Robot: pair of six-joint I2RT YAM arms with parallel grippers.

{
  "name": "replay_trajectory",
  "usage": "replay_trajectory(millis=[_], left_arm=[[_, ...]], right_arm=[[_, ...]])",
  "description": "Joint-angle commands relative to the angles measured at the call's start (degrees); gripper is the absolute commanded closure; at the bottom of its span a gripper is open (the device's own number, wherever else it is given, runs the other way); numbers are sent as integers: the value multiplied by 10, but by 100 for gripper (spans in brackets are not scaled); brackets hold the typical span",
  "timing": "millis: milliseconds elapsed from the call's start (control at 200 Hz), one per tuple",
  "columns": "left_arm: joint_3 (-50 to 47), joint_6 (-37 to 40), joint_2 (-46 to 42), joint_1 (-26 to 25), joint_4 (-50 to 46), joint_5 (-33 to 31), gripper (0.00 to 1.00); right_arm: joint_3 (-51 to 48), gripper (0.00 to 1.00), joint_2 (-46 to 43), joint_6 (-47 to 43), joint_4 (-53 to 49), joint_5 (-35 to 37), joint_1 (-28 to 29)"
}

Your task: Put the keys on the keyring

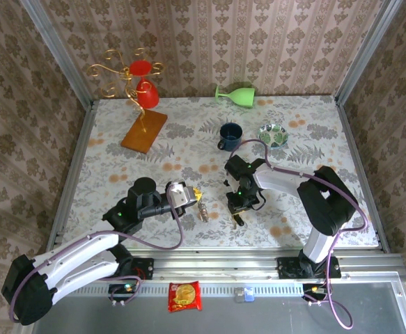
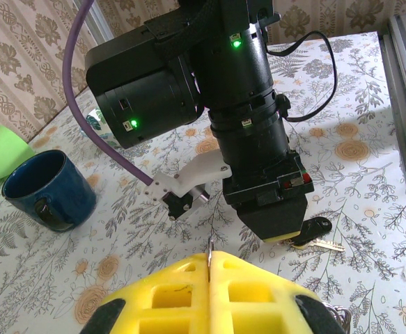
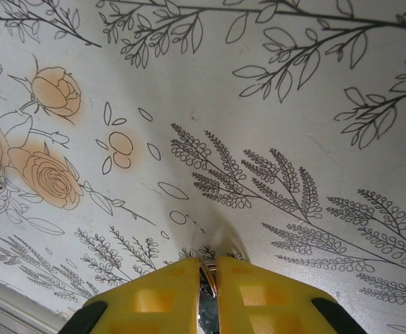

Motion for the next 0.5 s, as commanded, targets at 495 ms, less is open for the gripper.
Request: replay_trajectory(millis=[495], left_arm=[[13,9,-14,-3,-1,-4,100]], right_arm=[[15,100,-15,-12,-2,6,6]])
